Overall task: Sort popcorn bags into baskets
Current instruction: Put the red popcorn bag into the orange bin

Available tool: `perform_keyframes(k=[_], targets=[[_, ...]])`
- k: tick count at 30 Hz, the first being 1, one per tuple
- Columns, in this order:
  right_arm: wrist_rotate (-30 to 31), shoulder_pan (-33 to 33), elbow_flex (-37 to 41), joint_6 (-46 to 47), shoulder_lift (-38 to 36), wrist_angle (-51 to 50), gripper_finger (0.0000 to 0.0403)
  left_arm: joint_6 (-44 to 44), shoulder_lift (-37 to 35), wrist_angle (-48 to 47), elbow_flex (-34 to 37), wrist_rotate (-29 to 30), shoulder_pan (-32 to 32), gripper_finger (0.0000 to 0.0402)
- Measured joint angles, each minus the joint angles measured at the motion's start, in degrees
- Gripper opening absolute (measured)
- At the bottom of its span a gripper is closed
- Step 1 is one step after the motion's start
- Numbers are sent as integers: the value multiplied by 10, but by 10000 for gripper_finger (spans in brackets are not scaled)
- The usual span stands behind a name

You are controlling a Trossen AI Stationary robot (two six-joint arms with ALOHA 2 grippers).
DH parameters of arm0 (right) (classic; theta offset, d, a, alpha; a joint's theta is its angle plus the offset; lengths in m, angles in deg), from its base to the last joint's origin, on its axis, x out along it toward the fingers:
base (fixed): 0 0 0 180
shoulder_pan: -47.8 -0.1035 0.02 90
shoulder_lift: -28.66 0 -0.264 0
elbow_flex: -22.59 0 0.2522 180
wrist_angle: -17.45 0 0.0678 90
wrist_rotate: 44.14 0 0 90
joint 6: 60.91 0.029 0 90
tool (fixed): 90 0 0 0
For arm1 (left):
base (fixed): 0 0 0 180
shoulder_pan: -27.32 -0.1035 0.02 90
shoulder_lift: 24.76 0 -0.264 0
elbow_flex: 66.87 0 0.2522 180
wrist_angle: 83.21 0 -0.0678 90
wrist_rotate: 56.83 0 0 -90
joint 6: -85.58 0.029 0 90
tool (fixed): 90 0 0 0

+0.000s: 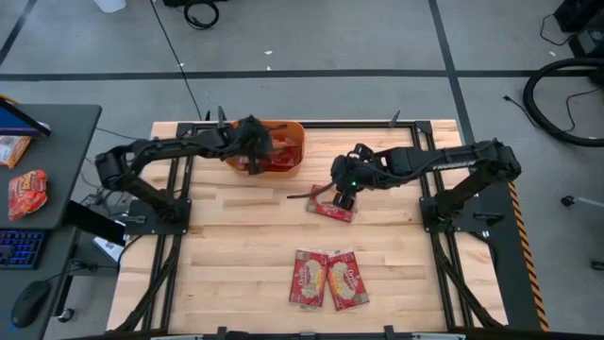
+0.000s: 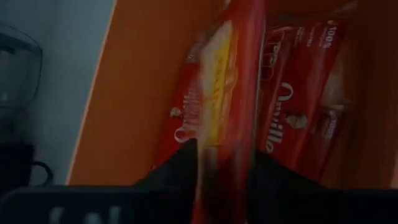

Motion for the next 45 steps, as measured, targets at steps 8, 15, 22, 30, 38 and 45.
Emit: perform_keyframes(k=[8, 15, 22, 30, 38, 45], targets=[[-32, 24, 0, -10, 0, 2, 160, -56, -34, -48, -1, -9, 17, 228], [-92, 33, 27, -23, 1, 38, 160, -209, -115, -89, -1, -82, 47, 246], [-118, 27, 121, -48, 1, 140, 161, -377, -131, -87, -2, -150, 113, 247], [-182, 45, 216, 17, 1, 170, 161, -451, -100, -47, -2, -161, 200, 247], [-210, 53, 301, 10, 1, 271, 182, -472, -51, 20, -2, -130, 263, 247], [-152, 15, 324, -71, 6, 383, 229, -481, -35, 16, -1, -120, 302, 247]])
